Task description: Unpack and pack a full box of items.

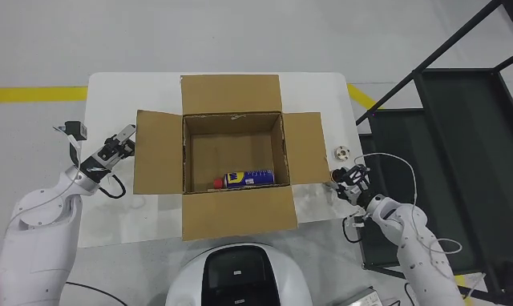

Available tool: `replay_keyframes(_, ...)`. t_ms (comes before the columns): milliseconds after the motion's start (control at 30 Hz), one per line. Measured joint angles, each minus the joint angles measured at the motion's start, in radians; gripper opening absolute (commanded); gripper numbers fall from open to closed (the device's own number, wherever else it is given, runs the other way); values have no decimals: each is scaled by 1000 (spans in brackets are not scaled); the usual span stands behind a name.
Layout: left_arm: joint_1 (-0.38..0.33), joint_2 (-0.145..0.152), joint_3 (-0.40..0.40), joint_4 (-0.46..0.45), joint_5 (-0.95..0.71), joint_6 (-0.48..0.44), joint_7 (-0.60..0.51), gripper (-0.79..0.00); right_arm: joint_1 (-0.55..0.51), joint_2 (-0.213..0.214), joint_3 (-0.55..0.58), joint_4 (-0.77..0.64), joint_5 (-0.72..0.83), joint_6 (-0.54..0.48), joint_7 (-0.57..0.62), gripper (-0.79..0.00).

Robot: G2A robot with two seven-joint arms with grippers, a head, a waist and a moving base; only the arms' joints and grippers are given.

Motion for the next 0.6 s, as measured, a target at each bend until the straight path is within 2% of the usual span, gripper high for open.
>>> replay_keyframes(233, 0, 0, 0, 0, 0, 0, 0, 0, -57, 15, 82, -119, 32, 4, 12, -785)
replay_keyframes(467, 0, 0, 0, 0, 0, 0, 0, 0, -143, 31, 207, -388, 61, 0, 110, -785)
replay_keyframes(600, 0, 0, 0, 0, 0, 0, 0, 0, -166, 36, 242, -534, 127, -41, 166, -785)
